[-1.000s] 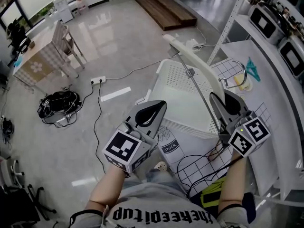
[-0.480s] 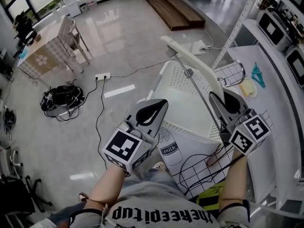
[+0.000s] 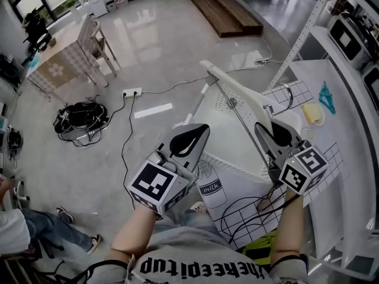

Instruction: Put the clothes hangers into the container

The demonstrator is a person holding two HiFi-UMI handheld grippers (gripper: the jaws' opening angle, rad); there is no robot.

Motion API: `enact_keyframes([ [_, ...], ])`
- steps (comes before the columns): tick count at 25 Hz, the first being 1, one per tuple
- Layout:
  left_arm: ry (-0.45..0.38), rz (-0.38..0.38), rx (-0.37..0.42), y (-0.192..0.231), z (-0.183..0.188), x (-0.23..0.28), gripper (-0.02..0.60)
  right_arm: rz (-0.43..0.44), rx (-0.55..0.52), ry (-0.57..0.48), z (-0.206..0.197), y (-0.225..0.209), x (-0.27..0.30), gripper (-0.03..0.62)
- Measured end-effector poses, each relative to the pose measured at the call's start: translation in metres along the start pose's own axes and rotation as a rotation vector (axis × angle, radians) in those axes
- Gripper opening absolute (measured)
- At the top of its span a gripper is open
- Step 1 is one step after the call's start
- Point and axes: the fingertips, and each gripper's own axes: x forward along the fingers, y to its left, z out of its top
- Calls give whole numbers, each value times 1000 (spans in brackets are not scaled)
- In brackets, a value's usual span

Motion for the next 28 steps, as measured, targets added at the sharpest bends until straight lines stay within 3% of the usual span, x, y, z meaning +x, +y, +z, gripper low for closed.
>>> enact_keyframes([
  [4,6,0,-1,-1,-2,2,9,-18,30,-51,8,-6,-4,116],
  [7,22,5,-29,-3,-3,1,9,-70,-28,26,-6,-14,-5,115],
  [13,11,-11,-7,-7,-2,1,9,-118,-77,124,-31,-17,-15,134],
  [18,-16,-12,8,-7,0,1,9,-107,-92,175,-48,-14,-23,143],
  [28,-9,-29,10,-15,2,1,9,21,-177,358,-89,12,-39,143],
])
